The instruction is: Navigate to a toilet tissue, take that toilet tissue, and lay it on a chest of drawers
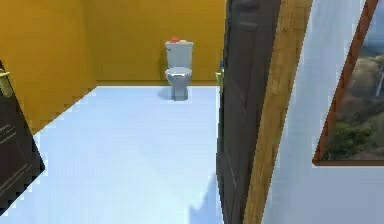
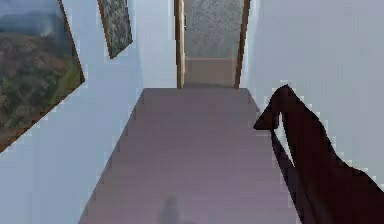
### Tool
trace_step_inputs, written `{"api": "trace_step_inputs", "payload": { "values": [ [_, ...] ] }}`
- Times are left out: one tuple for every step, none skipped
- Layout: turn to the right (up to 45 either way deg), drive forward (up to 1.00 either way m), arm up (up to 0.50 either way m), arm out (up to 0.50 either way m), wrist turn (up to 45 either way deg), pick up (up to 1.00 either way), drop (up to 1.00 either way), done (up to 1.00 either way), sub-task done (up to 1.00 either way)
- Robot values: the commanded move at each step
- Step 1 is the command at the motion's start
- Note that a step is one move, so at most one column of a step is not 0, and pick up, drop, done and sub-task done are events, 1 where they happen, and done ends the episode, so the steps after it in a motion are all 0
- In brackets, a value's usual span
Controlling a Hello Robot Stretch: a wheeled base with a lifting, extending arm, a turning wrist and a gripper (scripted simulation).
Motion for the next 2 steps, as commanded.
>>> {"api": "trace_step_inputs", "payload": {
  "values": [
    [-45.0, 0.00, 0.00, 0.00, 0.0, 0.00, 0.00, 0.00, 0.00],
    [0.0, 0.60, 0.00, 0.00, 0.0, 0.00, 0.00, 0.00, 0.00]
  ]
}}
